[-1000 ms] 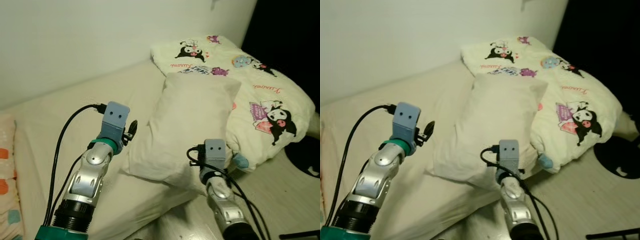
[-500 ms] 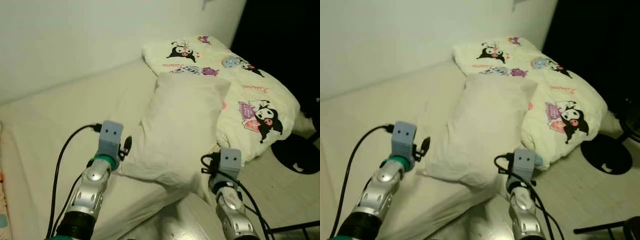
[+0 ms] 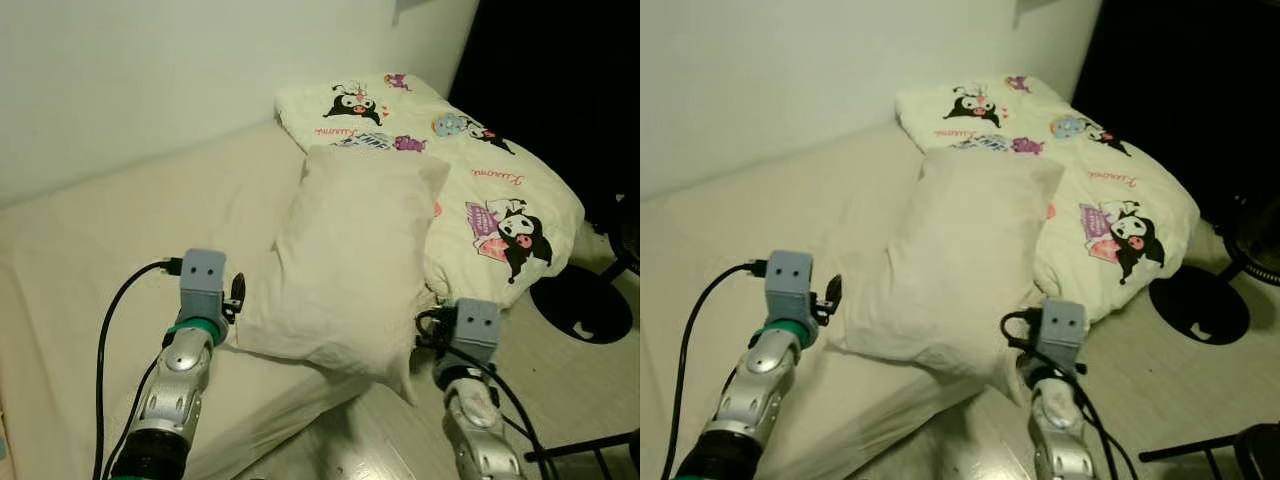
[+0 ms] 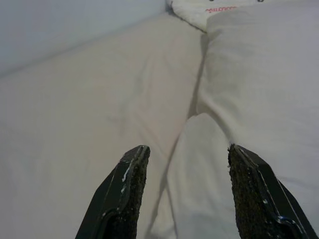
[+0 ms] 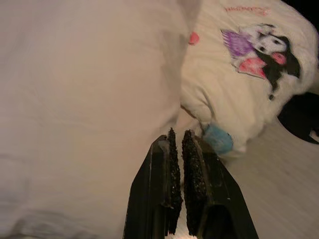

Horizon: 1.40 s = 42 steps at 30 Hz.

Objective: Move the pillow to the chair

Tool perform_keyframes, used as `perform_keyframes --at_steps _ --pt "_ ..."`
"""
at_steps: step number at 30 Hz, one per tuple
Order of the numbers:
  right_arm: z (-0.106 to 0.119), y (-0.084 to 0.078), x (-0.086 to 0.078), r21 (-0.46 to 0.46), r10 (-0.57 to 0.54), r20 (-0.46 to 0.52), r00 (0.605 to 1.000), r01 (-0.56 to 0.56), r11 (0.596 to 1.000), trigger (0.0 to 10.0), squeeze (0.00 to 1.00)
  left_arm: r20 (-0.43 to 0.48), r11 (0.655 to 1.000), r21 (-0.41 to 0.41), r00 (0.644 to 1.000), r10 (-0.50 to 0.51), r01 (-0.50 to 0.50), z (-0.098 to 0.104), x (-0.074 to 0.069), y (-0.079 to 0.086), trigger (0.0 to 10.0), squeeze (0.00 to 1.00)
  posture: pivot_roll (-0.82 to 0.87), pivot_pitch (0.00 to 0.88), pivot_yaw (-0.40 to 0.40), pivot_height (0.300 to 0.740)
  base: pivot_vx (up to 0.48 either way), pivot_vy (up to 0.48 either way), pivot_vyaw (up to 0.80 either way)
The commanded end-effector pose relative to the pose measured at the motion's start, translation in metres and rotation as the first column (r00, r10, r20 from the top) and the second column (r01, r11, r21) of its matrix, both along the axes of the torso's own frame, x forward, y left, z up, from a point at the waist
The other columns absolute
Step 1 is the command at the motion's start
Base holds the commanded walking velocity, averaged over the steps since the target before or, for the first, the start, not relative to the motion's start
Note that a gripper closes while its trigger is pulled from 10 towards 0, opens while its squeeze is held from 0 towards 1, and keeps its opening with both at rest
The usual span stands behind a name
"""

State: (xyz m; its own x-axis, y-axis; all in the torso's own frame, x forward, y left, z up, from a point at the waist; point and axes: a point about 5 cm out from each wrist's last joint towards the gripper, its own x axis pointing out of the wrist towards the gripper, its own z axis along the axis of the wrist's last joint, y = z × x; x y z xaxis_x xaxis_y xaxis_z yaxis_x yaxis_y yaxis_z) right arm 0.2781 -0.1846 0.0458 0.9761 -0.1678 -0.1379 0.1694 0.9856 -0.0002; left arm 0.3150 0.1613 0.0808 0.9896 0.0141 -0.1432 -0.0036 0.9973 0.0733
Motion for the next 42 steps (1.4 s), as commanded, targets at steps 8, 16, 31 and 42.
perform_keyframes --at_steps 8,16,31,42 --pt "-0.001 -0.016 -0.002 -0.037 0.001 -0.03 1.0 -0.002 0.999 10.0 0.0 0.014 0.998 -0.007 0.998 -0.055 0.055 -0.003 -0.012 -0.004 10.0 0.0 0.07 0.015 0.042 0.74 0.0 0.0 0.0" --pt "-0.003 0.004 0.0 -0.013 0.047 -0.041 0.998 -0.048 0.999 10.0 0.0 0.035 0.997 -0.003 0.996 -0.079 0.079 0.001 -0.012 -0.008 10.0 0.0 0.08 0.026 0.037 0.74 0.0 0.0 0.0" --pt "-0.005 0.014 0.005 -0.052 0.116 -0.069 0.991 -0.12 0.991 10.0 0.0 0.038 0.998 -0.012 0.997 -0.062 0.063 0.003 -0.016 -0.011 10.0 0.0 0.09 0.036 0.016 0.74 0.0 0.0 0.0" --pt "-0.006 0.019 0.007 -0.018 0.121 -0.073 0.99 -0.122 0.992 10.0 0.0 0.036 0.999 -0.011 0.999 -0.031 0.031 0.004 -0.018 -0.005 10.0 0.0 0.11 0.04 0.001 0.74 0.0 0.0 0.4"
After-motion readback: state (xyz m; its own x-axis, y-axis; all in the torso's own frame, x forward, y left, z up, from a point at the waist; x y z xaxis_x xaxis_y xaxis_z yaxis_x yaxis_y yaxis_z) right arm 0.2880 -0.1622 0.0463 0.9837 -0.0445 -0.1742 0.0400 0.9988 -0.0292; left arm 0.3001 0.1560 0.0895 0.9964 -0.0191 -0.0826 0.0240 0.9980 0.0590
